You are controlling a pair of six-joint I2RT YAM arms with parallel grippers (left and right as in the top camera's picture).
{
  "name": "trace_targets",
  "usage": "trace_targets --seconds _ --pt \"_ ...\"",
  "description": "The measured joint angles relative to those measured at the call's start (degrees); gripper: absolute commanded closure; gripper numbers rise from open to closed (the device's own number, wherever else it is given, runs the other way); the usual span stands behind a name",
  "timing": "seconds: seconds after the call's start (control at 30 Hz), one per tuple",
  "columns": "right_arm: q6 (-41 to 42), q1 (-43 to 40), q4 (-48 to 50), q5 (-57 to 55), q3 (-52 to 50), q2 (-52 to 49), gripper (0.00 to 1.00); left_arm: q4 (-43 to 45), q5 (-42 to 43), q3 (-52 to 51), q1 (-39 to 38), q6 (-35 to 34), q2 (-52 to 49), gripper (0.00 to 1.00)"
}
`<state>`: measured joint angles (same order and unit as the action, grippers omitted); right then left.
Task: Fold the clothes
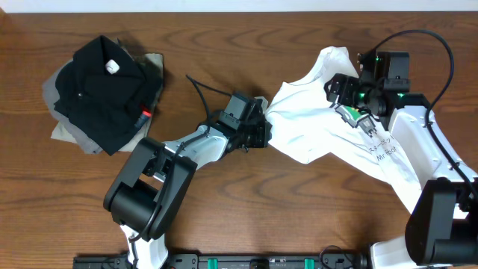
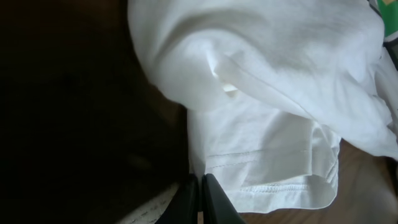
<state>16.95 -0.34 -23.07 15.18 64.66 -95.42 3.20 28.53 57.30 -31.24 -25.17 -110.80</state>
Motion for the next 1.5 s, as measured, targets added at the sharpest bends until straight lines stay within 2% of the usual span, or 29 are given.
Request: trace_targets --seconds 0.1,0.2,0.37,0.5,0.7,0.83,0.97,1.07,1.17,1.2,1.27,1.37,1.43,1.47,1.5 --pt "-0.02 -0.28 -1.03 -1.42 0.00 0.00 0.16 -1.75 0.02 0.02 0.79 1.51 0.35 0.94" --pt "0.02 -1.38 -2.45 -2.54 0.00 0.00 0.17 -7.98 -0.07 -0.04 3.45 2.27 3.32 0.94" --pt "0.00 -5.90 -5.25 -3.41 0.00 0.00 0.15 -24.13 -2.54 0.09 12.59 3.63 17.88 0.94" --pt "0.11 -10.47 -7.37 -4.76 0.00 0.00 0.11 -32.72 -6.62 0.42 21.03 5.09 30.56 0.94" --pt "-1.75 -12.35 -9.05 -5.18 -0.07 -0.61 0.05 -37.11 -9.44 0.50 27.19 7.06 39.58 0.94" --pt "-5.31 -12.13 -10.78 -2.56 -1.14 -2.97 0.09 -38.40 -11.06 0.50 27.45 8.20 40.30 0.94" --pt "-9.18 -10.80 -12.13 1.90 -2.95 -6.56 0.17 -38.93 -13.81 0.50 27.45 8.79 40.28 0.94" --pt "-12.04 -8.94 -12.37 5.70 -4.68 -8.92 0.18 -38.93 -14.95 0.50 27.45 8.94 40.28 0.94" --pt "-14.58 -6.88 -12.74 7.96 -5.11 -8.85 0.14 -38.97 -15.47 0.50 27.45 8.96 40.28 0.94" --pt "-15.26 -6.29 -13.31 8.41 -5.20 -8.85 0.18 -38.95 -15.63 0.50 27.45 8.96 40.28 0.94" --pt "-17.33 -5.05 -14.23 9.01 -5.62 -8.72 0.36 -38.97 -15.67 0.50 27.45 8.96 40.28 0.94" --pt "-19.04 -3.54 -15.50 9.22 -6.71 -8.70 0.74 -38.95 -15.72 0.50 27.45 8.96 40.28 0.94" --pt "-19.47 -2.99 -16.13 9.11 -7.48 -8.92 0.93 -38.86 -15.74 0.50 27.45 8.96 40.30 0.94" --pt "-19.76 -2.82 -16.33 8.87 -7.87 -9.01 0.99 -38.86 -15.89 0.50 27.45 8.96 40.28 0.94" --pt "-19.63 -2.80 -16.28 8.72 -8.17 -9.11 0.99 -38.86 -16.00 0.50 27.45 8.96 40.28 0.94"
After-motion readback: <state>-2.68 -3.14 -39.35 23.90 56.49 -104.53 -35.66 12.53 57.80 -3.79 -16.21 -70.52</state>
